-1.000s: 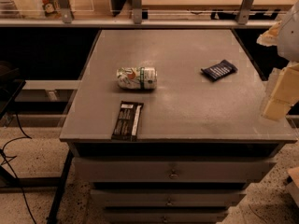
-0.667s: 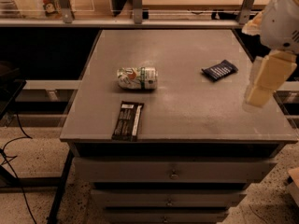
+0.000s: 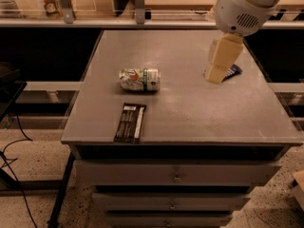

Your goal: Pick 7up can

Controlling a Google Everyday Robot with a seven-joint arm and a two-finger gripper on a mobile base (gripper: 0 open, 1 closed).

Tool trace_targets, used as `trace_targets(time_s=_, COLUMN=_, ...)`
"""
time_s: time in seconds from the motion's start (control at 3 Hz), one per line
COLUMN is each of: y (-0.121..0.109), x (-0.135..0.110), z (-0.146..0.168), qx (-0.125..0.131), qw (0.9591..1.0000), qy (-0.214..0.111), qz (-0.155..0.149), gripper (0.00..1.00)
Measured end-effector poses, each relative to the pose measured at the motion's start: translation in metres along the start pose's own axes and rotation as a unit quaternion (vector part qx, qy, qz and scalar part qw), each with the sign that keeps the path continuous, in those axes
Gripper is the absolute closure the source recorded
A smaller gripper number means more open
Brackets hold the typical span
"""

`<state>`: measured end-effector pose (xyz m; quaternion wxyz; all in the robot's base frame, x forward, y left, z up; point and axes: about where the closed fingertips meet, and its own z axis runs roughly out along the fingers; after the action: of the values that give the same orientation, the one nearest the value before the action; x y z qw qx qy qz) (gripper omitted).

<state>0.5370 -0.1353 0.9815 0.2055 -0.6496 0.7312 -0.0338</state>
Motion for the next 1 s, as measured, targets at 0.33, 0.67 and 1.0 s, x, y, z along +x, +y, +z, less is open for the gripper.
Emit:
trace_targets(time_s=0.33, y=-0.0170, x=-0.0699, z=0.0509, qx=-0.023, qw=0.9991, qy=-0.020, qz=-0.031, gripper=0.00)
trace_targets(time_s=0.67, y=-0.0170, x=-0.0700, z=0.0509, qx=-0.022, qw=0.9991, qy=-0.020, qz=-0.031, gripper=0.00)
trace_targets(time_s=1.0, y=-0.0175, x=-0.0784, z=0.0561, qx=-0.009, qw=0.9990, qy=-0.027, qz=-0.033, gripper=0.00)
